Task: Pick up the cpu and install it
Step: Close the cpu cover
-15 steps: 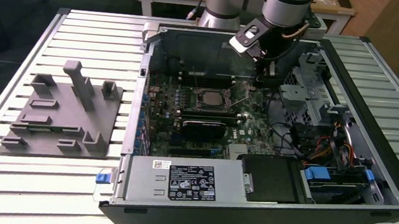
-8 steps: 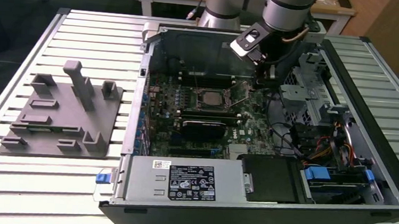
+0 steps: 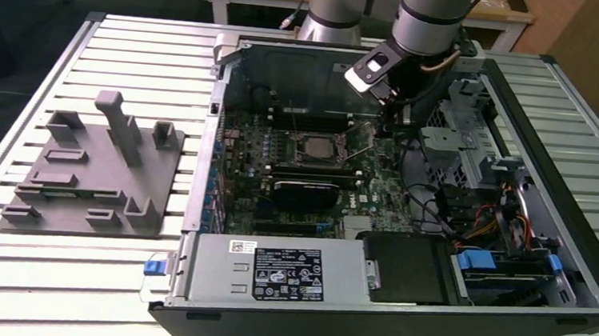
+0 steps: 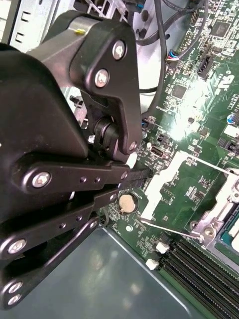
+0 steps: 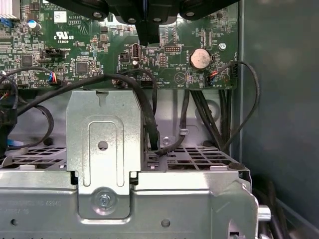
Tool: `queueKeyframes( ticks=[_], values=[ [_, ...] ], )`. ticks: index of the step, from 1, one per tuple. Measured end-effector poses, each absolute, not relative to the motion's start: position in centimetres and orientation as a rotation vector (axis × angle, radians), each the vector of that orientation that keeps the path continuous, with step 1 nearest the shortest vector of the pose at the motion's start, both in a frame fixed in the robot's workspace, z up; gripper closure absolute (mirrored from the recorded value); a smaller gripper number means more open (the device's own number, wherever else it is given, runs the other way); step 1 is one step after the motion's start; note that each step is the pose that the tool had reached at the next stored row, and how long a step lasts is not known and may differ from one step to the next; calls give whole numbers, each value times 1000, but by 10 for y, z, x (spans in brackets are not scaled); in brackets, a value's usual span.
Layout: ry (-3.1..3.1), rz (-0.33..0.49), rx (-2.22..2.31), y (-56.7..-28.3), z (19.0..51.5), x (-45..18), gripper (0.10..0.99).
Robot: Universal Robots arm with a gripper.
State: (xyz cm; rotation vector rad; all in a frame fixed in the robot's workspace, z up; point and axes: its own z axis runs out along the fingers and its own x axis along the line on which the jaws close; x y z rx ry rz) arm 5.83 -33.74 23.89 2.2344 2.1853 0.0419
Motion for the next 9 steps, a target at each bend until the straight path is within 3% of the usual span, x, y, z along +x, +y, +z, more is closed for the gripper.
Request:
queueKeyframes(
  ticks=[9],
  values=[
    [2185, 42, 2235, -337, 239, 56, 980]
  ],
)
